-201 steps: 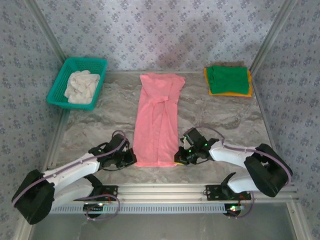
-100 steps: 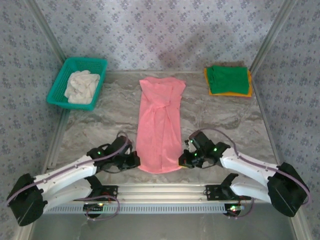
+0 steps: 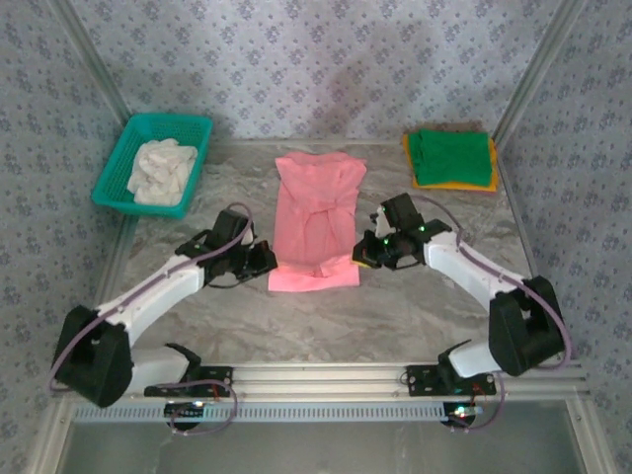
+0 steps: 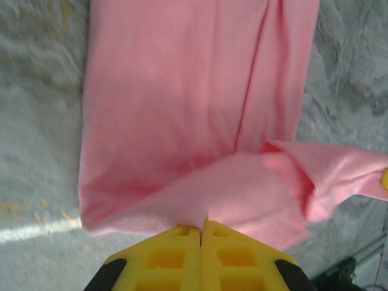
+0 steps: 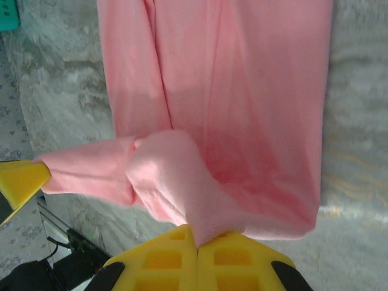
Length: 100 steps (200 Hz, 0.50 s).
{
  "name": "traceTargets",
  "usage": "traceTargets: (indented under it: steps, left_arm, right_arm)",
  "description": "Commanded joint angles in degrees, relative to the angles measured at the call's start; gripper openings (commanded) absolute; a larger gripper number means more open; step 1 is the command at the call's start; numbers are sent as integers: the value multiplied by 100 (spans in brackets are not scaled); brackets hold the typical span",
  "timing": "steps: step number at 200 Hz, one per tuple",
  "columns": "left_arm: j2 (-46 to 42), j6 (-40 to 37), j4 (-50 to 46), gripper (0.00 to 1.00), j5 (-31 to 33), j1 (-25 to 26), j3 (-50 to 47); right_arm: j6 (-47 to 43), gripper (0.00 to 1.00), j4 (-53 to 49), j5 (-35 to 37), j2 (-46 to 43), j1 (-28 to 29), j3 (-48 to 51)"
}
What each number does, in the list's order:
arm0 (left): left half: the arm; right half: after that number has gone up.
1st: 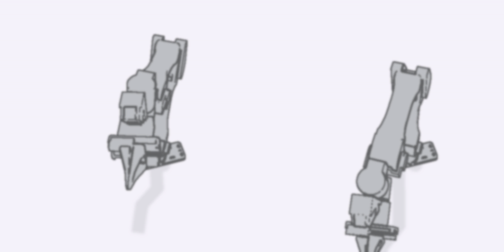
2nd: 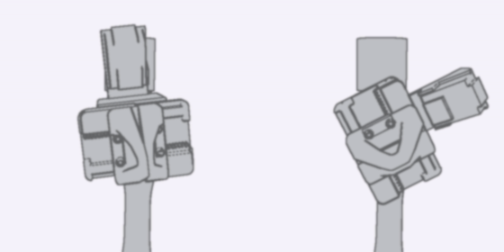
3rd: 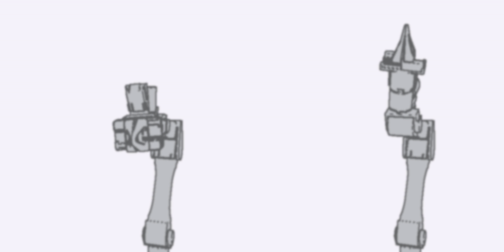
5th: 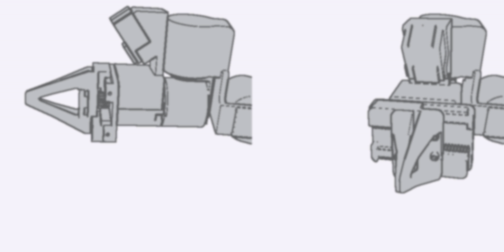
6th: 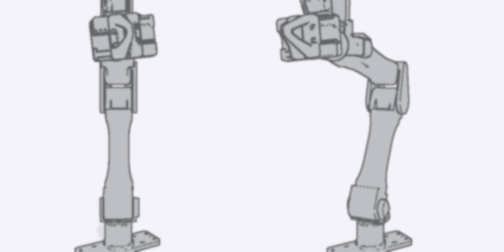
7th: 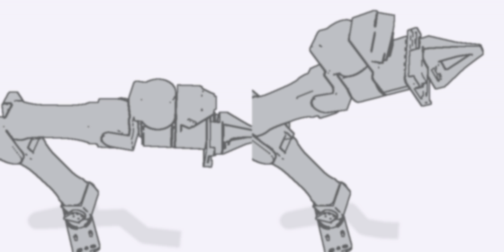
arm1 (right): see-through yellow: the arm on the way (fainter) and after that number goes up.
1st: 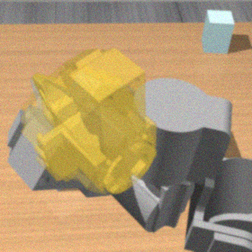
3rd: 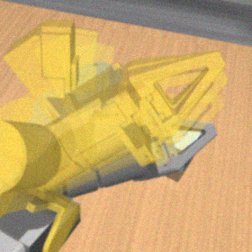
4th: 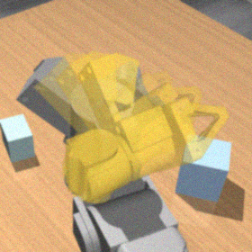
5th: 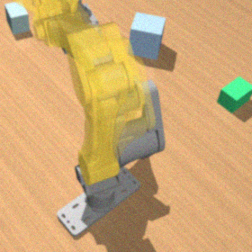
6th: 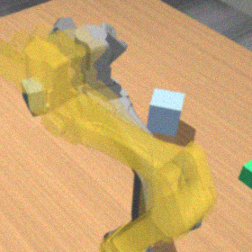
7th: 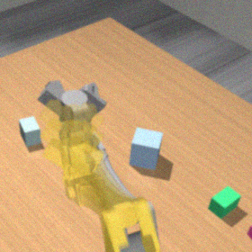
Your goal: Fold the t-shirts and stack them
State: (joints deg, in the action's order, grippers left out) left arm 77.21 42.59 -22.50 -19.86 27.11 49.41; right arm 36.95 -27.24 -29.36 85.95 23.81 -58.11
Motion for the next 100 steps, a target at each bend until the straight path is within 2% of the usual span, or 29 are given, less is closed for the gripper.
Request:
traceTargets:
  steps: [1, 43, 100]
  left_arm:
    - [482, -630, 104, 0, -168, -173, 511]
    - [1332, -1005, 245, 0, -235, -436, 1039]
    - [2062, -1312, 106, 0, -266, -588, 1638]
  right_arm:
    - [-448, 0, -166, -44, 501, -151, -386]
    - [-343, 0, 95, -52, 1241, -277, -791]
    - [-223, 0, 244, -16, 1637, -447, -1208]
